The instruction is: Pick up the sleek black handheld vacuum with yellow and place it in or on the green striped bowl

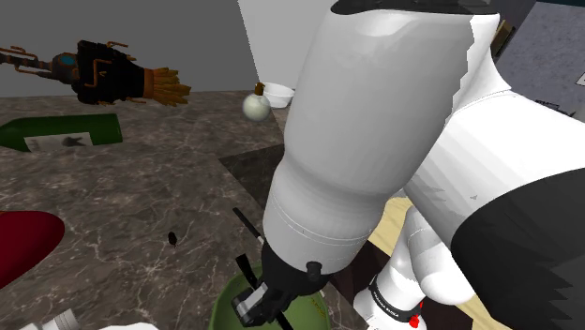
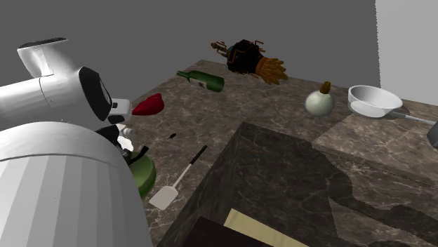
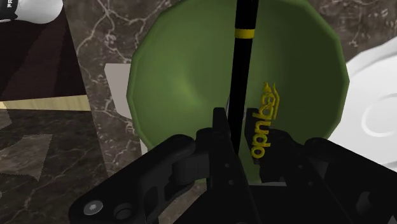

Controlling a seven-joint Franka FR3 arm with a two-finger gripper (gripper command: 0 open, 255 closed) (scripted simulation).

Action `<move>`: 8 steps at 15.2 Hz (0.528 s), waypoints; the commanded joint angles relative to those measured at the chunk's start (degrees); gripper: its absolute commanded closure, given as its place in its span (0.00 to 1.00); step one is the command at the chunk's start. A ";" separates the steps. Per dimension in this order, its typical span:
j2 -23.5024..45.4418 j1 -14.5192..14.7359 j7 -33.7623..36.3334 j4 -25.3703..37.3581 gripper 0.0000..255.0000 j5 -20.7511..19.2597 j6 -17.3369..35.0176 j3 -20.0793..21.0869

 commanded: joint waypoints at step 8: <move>0.26 -0.28 0.26 3.96 0.00 -0.60 -3.71 -0.68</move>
